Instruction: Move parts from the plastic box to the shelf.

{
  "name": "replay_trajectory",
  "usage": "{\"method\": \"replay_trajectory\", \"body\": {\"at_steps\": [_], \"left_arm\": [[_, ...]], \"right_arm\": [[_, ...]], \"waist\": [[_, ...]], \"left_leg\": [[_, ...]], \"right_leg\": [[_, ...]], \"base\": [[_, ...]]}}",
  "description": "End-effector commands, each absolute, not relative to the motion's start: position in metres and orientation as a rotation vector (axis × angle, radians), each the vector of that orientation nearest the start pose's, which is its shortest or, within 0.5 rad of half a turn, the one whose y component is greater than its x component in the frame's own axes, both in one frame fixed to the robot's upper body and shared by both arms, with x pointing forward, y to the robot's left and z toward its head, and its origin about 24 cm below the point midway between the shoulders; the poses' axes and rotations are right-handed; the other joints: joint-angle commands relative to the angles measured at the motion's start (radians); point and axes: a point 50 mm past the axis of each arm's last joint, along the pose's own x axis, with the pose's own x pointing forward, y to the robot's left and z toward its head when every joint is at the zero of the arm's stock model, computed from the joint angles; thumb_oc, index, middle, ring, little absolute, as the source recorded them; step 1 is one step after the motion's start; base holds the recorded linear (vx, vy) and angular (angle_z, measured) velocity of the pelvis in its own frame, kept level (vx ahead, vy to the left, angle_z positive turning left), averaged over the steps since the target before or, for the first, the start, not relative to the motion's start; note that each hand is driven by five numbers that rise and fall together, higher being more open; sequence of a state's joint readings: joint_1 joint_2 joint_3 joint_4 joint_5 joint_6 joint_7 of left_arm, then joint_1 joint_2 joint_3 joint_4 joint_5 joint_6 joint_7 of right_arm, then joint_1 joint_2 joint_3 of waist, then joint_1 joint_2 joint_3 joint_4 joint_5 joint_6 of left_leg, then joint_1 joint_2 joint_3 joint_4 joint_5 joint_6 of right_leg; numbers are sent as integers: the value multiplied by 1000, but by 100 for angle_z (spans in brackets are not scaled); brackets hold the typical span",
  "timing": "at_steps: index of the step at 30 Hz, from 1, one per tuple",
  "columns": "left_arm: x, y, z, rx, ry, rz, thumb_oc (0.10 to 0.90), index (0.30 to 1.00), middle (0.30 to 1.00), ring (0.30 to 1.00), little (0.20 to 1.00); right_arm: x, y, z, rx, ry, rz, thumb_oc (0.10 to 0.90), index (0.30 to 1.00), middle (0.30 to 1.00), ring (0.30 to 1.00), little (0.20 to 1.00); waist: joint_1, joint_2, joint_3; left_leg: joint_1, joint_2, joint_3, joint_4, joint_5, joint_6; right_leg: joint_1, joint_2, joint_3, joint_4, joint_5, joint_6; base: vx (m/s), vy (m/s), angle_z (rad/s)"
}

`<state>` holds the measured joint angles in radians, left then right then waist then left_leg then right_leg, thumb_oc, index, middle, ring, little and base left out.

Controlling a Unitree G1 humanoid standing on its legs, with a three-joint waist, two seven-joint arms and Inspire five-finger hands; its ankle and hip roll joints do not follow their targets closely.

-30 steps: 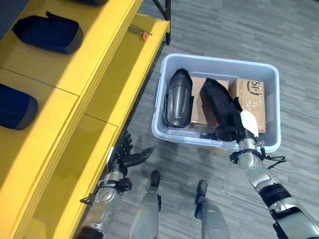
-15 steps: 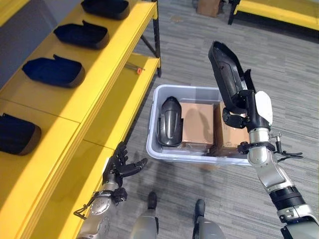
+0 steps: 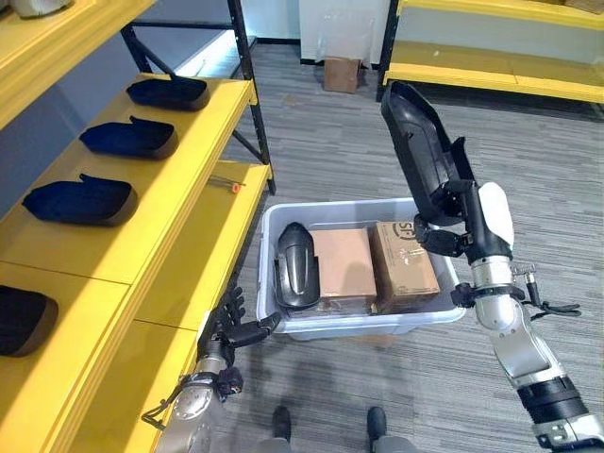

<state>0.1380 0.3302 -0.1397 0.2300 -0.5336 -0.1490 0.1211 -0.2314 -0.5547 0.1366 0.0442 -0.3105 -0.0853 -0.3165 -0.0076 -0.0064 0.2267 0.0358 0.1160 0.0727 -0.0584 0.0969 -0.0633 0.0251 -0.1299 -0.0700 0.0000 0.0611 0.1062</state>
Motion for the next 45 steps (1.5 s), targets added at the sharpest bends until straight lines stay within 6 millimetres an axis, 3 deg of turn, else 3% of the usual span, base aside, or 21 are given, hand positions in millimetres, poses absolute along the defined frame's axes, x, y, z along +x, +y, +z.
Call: {"method": "replay_trajectory", "body": {"at_steps": [1,7,8,10,11,12,13,15,16,18,20,21,23,25,28,29,32,38,41,45], "left_arm": [[216,225,2,-124,114,162,900,1000,1000,1000,1000],[207,228,2,-187,106,206,900,1000,1000,1000,1000],[203,228,-1,-197,120,220,900,1000,1000,1000,1000],[199,227,-6,-212,143,216,900,1000,1000,1000,1000],[198,226,-10,-202,161,205,900,1000,1000,1000,1000],[199,226,-10,-201,162,203,900,1000,1000,1000,1000],[201,224,-10,-193,164,179,900,1000,1000,1000,1000],[202,223,-9,-194,159,169,900,1000,1000,1000,1000],[203,221,-7,-195,149,165,900,1000,1000,1000,1000],[211,213,-3,-209,129,139,900,1000,1000,1000,1000],[213,209,-2,-212,124,123,900,1000,1000,1000,1000],[214,205,-2,-211,128,105,900,1000,1000,1000,1000],[213,205,-2,-207,129,103,900,1000,1000,1000,1000],[212,210,1,-184,115,106,900,1000,1000,1000,1000],[210,215,1,-169,111,126,900,1000,1000,1000,1000],[209,217,1,-168,109,149,900,1000,1000,1000,1000],[206,220,1,-159,110,167,900,1000,1000,1000,1000],[204,222,3,-145,98,165,900,1000,1000,1000,1000],[205,227,6,-135,83,181,900,1000,1000,1000,1000],[206,230,10,-124,65,196,900,1000,1000,1000,1000]], "right_arm": [[281,-196,197,-756,-794,-177,400,300,300,300,300],[286,-171,227,-739,-932,-93,400,300,300,300,300],[286,-169,229,-719,-943,-87,400,300,300,300,300],[284,-173,227,-735,-933,-92,400,300,300,300,300],[281,-182,222,-749,-912,-126,400,300,300,300,300],[281,-183,222,-750,-911,-128,400,300,300,300,300],[277,-192,216,-763,-882,-169,400,300,300,300,300],[274,-194,213,-762,-872,-178,400,300,300,300,300],[271,-196,211,-764,-869,-187,400,300,300,300,300],[267,-200,204,-738,-852,-217,400,300,300,300,300],[266,-203,200,-729,-837,-237,400,300,300,300,300],[265,-205,201,-730,-836,-246,400,300,300,300,300],[266,-207,197,-727,-812,-259,400,300,300,300,300],[265,-211,196,-713,-803,-283,400,300,300,300,300],[267,-210,193,-716,-784,-282,400,300,300,300,300],[269,-207,188,-714,-758,-266,400,300,300,300,300],[271,-204,183,-720,-736,-244,400,300,300,300,300],[273,-198,180,-721,-728,-209,400,300,300,300,300],[274,-192,181,-715,-735,-183,400,300,300,300,300],[276,-188,182,-718,-741,-173,400,300,300,300,300]], "waist": [[7,1,-125],[60,37,-39],[69,44,-26],[68,48,-19],[65,42,-16],[65,43,-17],[50,38,-15],[44,39,-19],[37,37,-24],[22,26,-50],[7,33,-66],[0,43,-80],[-1,45,-87],[14,32,-96],[30,23,-105],[44,7,-115],[51,-8,-126],[65,-38,-131],[82,-59,-106],[94,-70,-95]], "left_leg": [[-91,133,-20,54,52,-35],[-164,183,-90,20,200,-76],[-178,185,-79,-15,247,-86],[-199,182,-45,-24,259,-78],[-227,189,64,-11,258,-83],[-228,189,62,-12,260,-81],[-212,204,125,37,240,-85],[-203,201,117,52,227,-86],[-188,204,114,103,192,-77],[-73,204,103,241,38,-66],[6,190,128,184,-41,-57],[16,178,157,113,-47,-52],[7,160,157,97,-62,-49],[10,136,162,86,-68,-43],[22,104,162,49,-73,-32],[31,76,156,17,-81,-19],[37,55,151,-4,-85,-8],[8,29,136,53,-131,11],[-44,5,118,153,-175,27],[-77,-21,105,200,-207,48]], "right_leg": [[-43,10,16,296,-260,-17],[-110,81,-51,383,-300,-70],[-107,75,-78,384,-307,-72],[-103,57,-120,362,-295,-75],[-77,23,-179,313,-280,-73],[-73,23,-183,305,-275,-72],[-64,-11,-238,275,-246,-76],[-55,-20,-258,254,-236,-73],[-55,-33,-272,248,-221,-74],[-53,-75,-332,264,-226,-77],[-59,-95,-372,290,-223,-62],[-58,-106,-394,295,-215,-44],[-50,-126,-400,292,-193,-29],[-28,-164,-424,256,-133,4],[-15,-191,-440,222,-96,34],[-4,-207,-451,198,-66,52],[6,-218,-454,177,-40,67],[19,-238,-455,152,2,88],[20,-263,-449,160,38,101],[22,-286,-441,158,83,117]], "base": [[-169,-205,14],[-209,-225,24],[-208,-201,31],[-188,-150,87],[-138,-97,125],[-282,-163,160],[-151,-59,181],[-133,-40,206],[-95,-17,149],[-70,78,95],[-17,174,122],[45,226,102],[85,290,123],[71,274,63],[43,225,22],[28,211,7],[25,148,19],[27,79,11],[14,111,5],[19,141,20]]}}
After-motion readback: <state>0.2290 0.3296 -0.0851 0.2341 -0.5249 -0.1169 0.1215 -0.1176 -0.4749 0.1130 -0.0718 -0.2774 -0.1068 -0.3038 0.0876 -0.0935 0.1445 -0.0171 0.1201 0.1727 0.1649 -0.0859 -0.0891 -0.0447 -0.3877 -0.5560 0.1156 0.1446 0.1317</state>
